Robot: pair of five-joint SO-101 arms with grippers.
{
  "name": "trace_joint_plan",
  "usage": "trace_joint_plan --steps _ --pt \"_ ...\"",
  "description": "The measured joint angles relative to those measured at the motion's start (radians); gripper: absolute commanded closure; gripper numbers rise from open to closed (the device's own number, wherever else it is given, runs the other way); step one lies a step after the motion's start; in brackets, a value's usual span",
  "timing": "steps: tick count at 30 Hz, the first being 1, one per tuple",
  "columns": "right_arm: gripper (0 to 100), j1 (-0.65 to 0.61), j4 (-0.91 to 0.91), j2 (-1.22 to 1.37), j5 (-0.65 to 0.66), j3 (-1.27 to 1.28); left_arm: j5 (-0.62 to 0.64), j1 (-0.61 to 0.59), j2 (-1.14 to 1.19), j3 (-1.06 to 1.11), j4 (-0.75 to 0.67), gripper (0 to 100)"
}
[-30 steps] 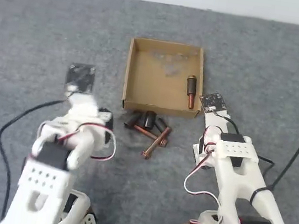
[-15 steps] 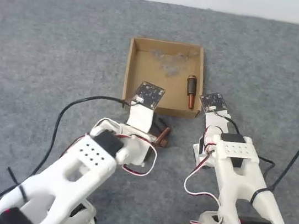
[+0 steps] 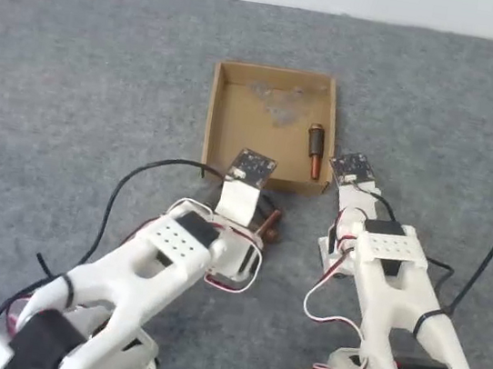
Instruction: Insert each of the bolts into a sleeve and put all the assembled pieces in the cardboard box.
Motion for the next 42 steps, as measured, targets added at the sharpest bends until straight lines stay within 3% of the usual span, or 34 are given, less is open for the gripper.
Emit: trace_joint_plan --steps 6,10,17,21,28,34,39,42 --pt "99.2 0.0 0.0 0.0 0.0 0.0 -0.038 0.0 0.166 -0.092 -0.018 88" --pt "99.2 0.0 0.0 0.0 0.0 0.0 -0.034 -0.014 0.195 -0.129 -0.012 99" --pt "99.2 0.0 0.0 0.0 0.0 0.0 -0.094 -0.031 0.196 -0.135 0.003 99" --pt "99.2 0.0 0.0 0.0 0.0 0.0 -0.285 -0.075 0.127 -0.133 0.087 99" --pt "99.2 0.0 0.0 0.0 0.0 0.0 -0.694 -0.278 -0.077 -0.129 0.222 99" --pt "99.2 0.0 0.0 0.0 0.0 0.0 -1.011 -0.224 -0.19 -0.017 0.405 97" --pt "99.2 0.0 0.0 0.0 0.0 0.0 -1.073 -0.157 -0.206 0.006 0.465 80" --pt "99.2 0.0 0.0 0.0 0.0 0.0 -1.074 -0.176 -0.212 0.006 0.466 78"
